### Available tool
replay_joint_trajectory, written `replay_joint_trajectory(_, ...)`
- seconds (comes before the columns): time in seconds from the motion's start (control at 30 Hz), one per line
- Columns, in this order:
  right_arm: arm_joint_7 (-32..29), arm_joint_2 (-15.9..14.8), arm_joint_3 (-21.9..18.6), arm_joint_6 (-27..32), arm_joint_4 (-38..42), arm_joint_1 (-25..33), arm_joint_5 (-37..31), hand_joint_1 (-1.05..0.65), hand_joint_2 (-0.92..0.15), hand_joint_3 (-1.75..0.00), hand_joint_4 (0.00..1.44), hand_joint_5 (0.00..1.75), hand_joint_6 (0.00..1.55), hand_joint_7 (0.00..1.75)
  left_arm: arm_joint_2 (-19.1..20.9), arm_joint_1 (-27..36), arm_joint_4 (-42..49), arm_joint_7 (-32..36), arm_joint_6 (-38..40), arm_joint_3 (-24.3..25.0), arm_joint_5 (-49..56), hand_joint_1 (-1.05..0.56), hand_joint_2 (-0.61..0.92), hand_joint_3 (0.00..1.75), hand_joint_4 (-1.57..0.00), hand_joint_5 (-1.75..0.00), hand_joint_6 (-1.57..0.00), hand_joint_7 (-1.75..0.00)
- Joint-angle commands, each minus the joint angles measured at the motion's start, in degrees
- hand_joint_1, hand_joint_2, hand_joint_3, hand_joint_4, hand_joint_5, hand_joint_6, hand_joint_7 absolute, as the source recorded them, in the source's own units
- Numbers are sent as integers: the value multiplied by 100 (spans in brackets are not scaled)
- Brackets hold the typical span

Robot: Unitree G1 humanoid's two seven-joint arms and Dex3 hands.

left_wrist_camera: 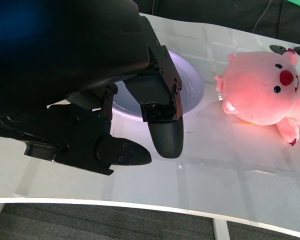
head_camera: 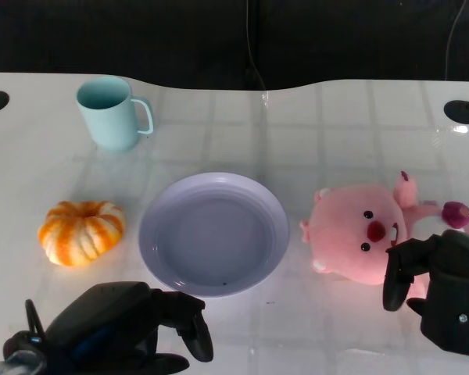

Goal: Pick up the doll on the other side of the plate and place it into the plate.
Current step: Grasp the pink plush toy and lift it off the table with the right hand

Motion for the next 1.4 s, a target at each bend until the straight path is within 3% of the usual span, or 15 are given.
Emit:
replay_joint_trajectory(0.03, -229, 59, -194, -94, -81, 44, 134, -6, -72, -55, 74, 118, 86, 63, 93, -34, -18, -37, -17, 61, 14, -19, 92, 25, -69, -148, -82, -82)
replay_joint_trajectory(0.17, -680, 251, -371, -356, -90, 152, 237, -13, -88, -13, 74, 77, 84, 20, 110, -41, 6, -30, -44, 56, 31, -19, 92, 25, -68, -148, -82, -82)
replay_joint_trajectory(0.33, -1228, 275, -406, -729, -4, 195, -11, -31, -92, -10, 51, 56, 62, 2, 107, -35, 19, -6, -55, 54, 41, -19, 92, 25, -69, -148, -82, -82)
replay_joint_trajectory(0.63, -1857, 215, -455, -1028, 253, 194, -454, -44, -92, -4, 23, 39, 34, 0, 103, -31, 26, -27, -71, 66, 18, -20, 92, 25, -69, -147, -82, -82)
replay_joint_trajectory(0.87, -1536, 243, -339, -160, -83, 142, -1122, -56, -91, -3, 4, 31, 18, 0, 89, -31, 37, -3, -96, 57, 28, -20, 92, 25, -70, -145, -83, -81)
replay_joint_trajectory(1.2, -1102, 185, -99, 412, 24, -118, -1643, -62, -89, 0, 0, 33, 19, 2, 43, -97, 76, 25, -70, -15, 117, -20, 92, 25, -70, -147, -83, -81)
replay_joint_trajectory(1.4, -717, 207, 153, 806, 580, -518, -1793, -61, -91, -1, 0, 33, 21, 2, 30, -175, 194, 59, -173, -80, 221, -20, 92, 24, -69, -145, -83, -81)
